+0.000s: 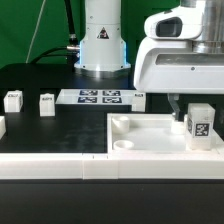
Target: Assemble one leg
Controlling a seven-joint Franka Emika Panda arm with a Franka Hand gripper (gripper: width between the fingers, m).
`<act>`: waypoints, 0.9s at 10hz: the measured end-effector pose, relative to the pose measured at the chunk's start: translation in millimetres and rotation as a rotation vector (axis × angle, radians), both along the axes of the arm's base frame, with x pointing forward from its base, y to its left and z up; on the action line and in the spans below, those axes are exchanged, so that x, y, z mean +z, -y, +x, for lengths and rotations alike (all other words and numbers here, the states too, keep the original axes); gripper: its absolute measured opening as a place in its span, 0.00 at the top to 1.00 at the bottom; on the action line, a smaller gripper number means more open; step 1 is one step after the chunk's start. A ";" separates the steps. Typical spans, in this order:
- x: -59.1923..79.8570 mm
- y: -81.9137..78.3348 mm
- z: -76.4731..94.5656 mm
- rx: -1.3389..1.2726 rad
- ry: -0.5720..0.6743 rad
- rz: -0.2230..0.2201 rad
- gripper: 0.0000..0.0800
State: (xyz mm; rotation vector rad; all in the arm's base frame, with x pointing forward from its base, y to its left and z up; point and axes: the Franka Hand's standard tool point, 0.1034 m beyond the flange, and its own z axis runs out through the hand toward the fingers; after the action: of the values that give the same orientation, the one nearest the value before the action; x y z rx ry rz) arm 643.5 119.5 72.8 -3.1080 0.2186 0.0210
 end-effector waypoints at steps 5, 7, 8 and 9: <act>-0.8 5.1 1.5 -0.249 0.024 0.024 0.64; -0.3 14.6 -0.7 -0.433 0.032 -0.002 0.64; 0.1 19.6 -1.7 -0.505 0.029 -0.013 0.63; 0.5 25.6 -2.9 -0.604 0.029 -0.025 0.62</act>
Offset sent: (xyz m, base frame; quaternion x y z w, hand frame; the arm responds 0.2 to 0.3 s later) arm -0.0021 -0.0103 -0.0048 0.0521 0.0210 0.1063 0.9927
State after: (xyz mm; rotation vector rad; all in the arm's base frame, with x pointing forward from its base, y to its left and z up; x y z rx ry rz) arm 640.6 94.0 73.3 -2.9206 1.1389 -0.0394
